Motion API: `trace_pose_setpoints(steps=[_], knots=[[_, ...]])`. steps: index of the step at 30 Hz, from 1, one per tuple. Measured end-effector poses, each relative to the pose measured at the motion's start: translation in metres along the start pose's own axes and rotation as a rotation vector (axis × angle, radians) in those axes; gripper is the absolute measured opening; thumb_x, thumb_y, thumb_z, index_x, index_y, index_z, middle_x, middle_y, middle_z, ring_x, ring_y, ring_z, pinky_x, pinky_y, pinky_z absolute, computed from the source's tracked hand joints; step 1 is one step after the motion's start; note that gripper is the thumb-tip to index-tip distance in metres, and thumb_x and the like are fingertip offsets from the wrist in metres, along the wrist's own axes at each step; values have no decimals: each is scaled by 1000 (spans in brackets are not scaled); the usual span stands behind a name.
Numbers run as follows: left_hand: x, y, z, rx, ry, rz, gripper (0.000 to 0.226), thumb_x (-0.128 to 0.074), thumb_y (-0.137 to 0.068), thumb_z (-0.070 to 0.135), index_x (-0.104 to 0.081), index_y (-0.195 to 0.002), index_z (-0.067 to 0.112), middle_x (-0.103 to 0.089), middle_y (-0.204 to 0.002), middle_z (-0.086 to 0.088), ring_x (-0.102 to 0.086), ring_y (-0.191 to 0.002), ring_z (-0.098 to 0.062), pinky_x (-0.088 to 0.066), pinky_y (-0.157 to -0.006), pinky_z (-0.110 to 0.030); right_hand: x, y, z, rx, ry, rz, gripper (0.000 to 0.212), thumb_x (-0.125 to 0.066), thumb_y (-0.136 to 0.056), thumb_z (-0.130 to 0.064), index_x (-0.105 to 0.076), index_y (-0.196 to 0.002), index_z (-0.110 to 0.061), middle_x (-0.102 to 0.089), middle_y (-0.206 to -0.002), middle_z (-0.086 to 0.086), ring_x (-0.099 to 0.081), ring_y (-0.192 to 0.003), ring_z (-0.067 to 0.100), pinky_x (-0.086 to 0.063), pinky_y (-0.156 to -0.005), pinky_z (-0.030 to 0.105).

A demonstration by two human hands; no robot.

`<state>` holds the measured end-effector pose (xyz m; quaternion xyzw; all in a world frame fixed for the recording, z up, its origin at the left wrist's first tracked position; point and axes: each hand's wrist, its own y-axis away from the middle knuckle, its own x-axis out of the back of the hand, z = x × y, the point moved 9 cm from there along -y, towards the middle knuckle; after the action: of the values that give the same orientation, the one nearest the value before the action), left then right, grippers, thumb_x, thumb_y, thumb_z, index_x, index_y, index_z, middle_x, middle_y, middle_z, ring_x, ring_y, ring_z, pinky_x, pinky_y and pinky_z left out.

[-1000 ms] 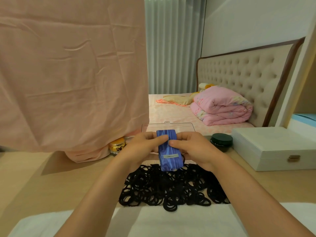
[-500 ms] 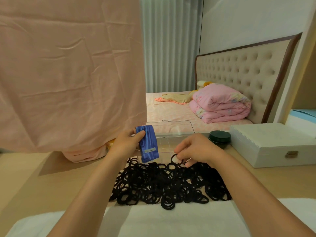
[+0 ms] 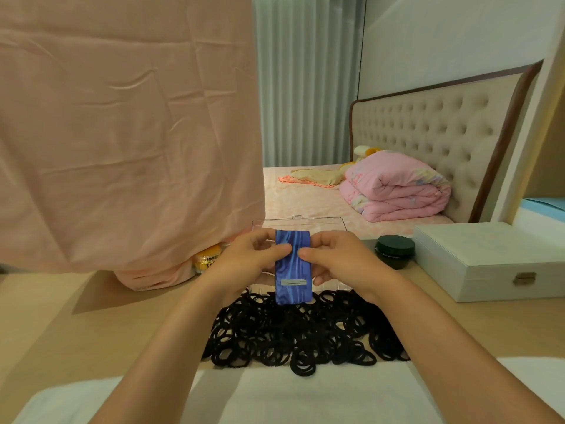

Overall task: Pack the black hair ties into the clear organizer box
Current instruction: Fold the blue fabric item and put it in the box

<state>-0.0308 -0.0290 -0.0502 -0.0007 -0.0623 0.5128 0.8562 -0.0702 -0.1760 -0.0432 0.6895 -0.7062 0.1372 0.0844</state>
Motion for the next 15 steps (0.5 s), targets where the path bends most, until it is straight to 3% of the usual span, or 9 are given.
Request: trace_pose_setpoints(steps=[3, 5, 7, 9, 12, 15], knots=[[1, 0, -5, 28, 41, -17, 23, -62, -96, 2, -66, -116, 13, -77, -105, -9, -76, -90, -22, -61, -74, -33, -4, -1, 7, -34, -92, -8, 13, -62, -99, -12, -68, -111, -13, -76, -86, 13, -65, -61, 17, -56, -54, 28], [2, 0, -9, 57, 123, 4, 20, -60, -95, -1, -68, -110, 9, -77, -99, -9, -75, -82, -18, -58, -64, -25, -10, -2, 11, -48, -192, -43, 15, -58, -101, -8, -66, -113, -12, -72, -85, 16, -61, -60, 19, -53, -51, 28], [0, -1, -13, 92, 202, -11, 22, -58, -96, -3, -68, -113, 4, -77, -104, -13, -75, -85, -20, -60, -67, -26, -12, -4, 12, -40, -303, -62, 17, -55, -102, -4, -66, -111, -11, -71, -88, 18, -64, -68, 25, -57, -59, 33], [-6, -1, -17, 135, 277, -57, 26, -54, -97, -4, -65, -120, 0, -74, -113, -19, -74, -97, -27, -63, -79, -34, -11, -4, 12, -27, -377, -59, 21, -52, -102, -1, -69, -105, -12, -75, -91, 15, -68, -81, 29, -60, -72, 41], [-12, 1, -20, 192, 279, -104, 31, -44, -100, -5, -61, -125, -2, -72, -117, -21, -70, -109, -33, -59, -90, -41, -8, -3, 11, -37, -403, -40, 32, -45, -103, 3, -73, -96, -9, -76, -93, 13, -69, -87, 30, -62, -73, 40], [-10, 2, -18, 198, 248, -103, 29, -41, -102, 2, -64, -120, 1, -75, -110, -17, -74, -98, -28, -62, -85, -38, -5, -4, 12, -59, -390, -40, 24, -53, -99, -7, -77, -99, -4, -72, -101, 19, -67, -93, 34, -60, -83, 45]])
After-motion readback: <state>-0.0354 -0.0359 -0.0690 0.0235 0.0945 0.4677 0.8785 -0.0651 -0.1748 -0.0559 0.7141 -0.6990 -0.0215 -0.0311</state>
